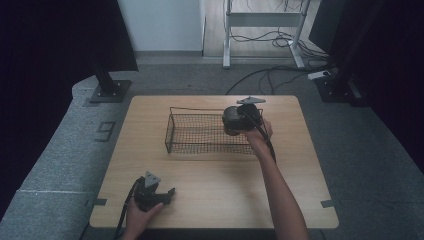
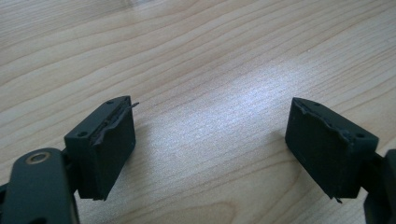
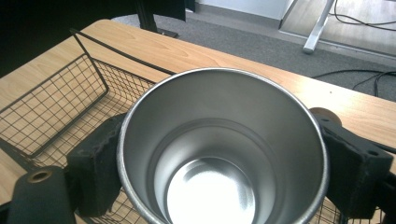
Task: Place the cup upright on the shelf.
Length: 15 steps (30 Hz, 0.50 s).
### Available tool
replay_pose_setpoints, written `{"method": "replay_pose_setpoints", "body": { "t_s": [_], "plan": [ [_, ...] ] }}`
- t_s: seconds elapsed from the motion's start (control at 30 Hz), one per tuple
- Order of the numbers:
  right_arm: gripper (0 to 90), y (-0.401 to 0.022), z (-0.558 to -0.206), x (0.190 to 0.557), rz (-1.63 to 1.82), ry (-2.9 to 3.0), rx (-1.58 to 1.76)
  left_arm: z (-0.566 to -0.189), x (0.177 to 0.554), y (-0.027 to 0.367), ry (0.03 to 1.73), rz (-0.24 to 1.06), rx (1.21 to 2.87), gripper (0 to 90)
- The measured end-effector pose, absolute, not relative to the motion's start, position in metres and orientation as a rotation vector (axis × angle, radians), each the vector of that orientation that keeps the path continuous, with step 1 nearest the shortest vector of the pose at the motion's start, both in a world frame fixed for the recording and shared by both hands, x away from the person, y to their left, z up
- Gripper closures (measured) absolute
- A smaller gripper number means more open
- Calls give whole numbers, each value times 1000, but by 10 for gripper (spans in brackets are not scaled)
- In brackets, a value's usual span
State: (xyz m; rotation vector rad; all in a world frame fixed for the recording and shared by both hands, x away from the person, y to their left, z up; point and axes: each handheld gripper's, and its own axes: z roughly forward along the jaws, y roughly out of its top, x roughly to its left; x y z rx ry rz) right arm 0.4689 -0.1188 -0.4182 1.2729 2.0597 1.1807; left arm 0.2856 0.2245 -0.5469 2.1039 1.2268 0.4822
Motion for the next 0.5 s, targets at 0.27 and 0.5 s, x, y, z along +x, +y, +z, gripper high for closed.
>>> {"method": "replay_pose_setpoints", "body": {
  "t_s": [0.27, 0.5],
  "plan": [
    [134, -117, -429, 476, 1169, 2057, 1310, -547, 286, 224, 1227, 482, 2105, 160],
    [134, -118, -442, 482, 1137, 2058, 1351, -547, 286, 224, 1226, 482, 2104, 160]
  ]
}}
